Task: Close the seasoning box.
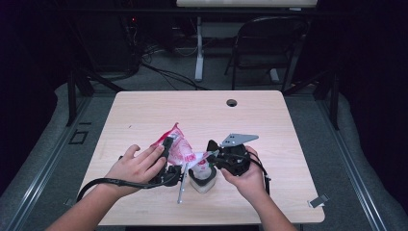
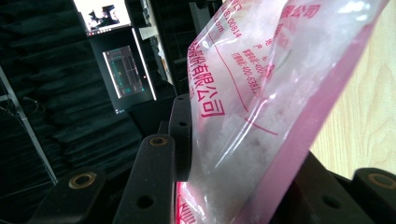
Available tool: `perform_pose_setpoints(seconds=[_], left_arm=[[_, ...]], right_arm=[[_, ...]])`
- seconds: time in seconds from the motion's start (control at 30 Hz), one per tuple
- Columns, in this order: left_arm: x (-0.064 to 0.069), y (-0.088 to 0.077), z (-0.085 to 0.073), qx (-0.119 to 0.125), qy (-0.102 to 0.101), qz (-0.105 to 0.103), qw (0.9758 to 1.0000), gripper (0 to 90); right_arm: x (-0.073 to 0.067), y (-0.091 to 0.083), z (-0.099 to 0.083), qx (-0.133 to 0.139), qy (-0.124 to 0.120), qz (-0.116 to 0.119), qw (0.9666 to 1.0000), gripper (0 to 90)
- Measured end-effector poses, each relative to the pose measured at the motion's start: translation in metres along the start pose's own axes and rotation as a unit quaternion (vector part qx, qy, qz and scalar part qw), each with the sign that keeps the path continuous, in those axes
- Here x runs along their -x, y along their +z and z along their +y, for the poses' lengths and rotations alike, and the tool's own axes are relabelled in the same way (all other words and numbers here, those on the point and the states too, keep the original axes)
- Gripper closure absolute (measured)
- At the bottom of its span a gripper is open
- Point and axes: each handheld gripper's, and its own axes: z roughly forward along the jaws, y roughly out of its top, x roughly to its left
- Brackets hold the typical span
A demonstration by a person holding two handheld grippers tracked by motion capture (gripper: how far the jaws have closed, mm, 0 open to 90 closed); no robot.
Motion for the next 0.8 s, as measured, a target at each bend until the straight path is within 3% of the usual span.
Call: perform_pose_setpoints(seconds=[0.8], left_arm=[[-0.0024,-0.0014,0.0018,0.001,0.009,0.002,1.0000,72.7]], right_arm=[[-0.0001,-0.0005,0.0000,0.002,-0.001,-0.001,1.0000,90.0]])
